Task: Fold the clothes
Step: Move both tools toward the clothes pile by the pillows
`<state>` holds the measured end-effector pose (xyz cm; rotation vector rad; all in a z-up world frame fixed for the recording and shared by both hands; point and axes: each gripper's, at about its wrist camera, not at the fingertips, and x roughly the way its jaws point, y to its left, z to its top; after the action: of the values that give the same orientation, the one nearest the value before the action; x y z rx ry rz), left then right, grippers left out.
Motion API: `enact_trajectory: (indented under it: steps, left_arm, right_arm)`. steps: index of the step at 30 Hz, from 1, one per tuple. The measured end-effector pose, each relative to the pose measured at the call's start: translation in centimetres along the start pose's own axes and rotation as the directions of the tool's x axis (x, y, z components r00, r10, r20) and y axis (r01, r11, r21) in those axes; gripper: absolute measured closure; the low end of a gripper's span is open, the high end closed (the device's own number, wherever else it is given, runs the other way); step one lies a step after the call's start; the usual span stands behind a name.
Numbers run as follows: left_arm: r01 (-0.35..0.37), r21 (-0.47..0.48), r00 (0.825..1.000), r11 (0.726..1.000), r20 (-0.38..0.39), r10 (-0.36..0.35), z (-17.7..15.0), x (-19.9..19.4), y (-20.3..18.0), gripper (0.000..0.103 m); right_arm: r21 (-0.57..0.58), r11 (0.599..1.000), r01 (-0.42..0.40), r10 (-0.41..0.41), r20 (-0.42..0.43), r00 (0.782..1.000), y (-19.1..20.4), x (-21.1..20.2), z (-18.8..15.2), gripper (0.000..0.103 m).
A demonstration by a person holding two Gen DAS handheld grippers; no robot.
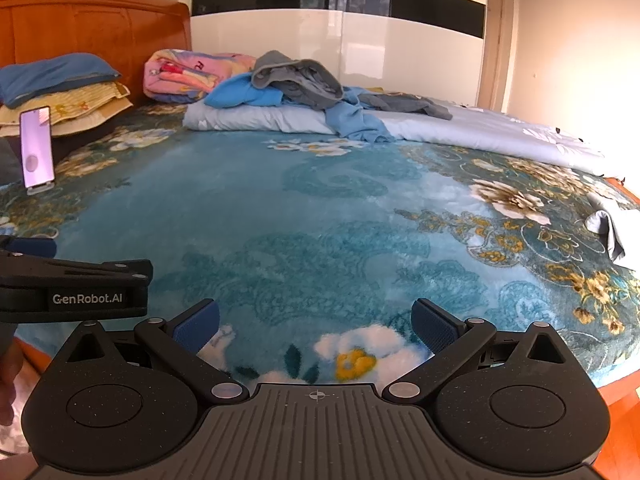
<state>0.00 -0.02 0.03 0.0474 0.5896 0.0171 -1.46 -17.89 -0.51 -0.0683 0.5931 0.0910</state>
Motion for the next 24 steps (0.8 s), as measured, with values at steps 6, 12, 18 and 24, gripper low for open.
enact_trajectory:
  steps: [6, 12, 18, 24]
  left_arm:
    - [-0.001, 0.001, 1.000, 1.000, 0.002, 0.001, 0.10, -0.09, -0.09, 0.001]
    - [-0.005, -0.003, 1.000, 1.000, -0.007, 0.005, -0.33, 0.26, -0.07, 0.001]
    - [-0.014, -0.014, 1.000, 1.000, -0.013, 0.013, -0.59, 0.30, 0.16, 0.001]
    - [-0.019, -0.025, 1.000, 1.000, -0.025, 0.018, -0.44, 0.53, 0.07, 0.001]
  right_arm:
    - [0.000, 1.000, -0.002, 0.002, -0.003, 1.000, -0.09, 0.13, -0.15, 0.000]
    - [0.001, 1.000, -0.007, 0.007, -0.017, 1.000, -0.13, 0.09, -0.06, 0.000]
    - [0.001, 1.000, -0.014, 0.014, -0.024, 1.000, -0.18, 0.33, -0.04, 0.000]
    - [-0.007, 1.000, -0.021, 0.021, -0.027, 0.999, -0.03, 0.28, 0.06, 0.000]
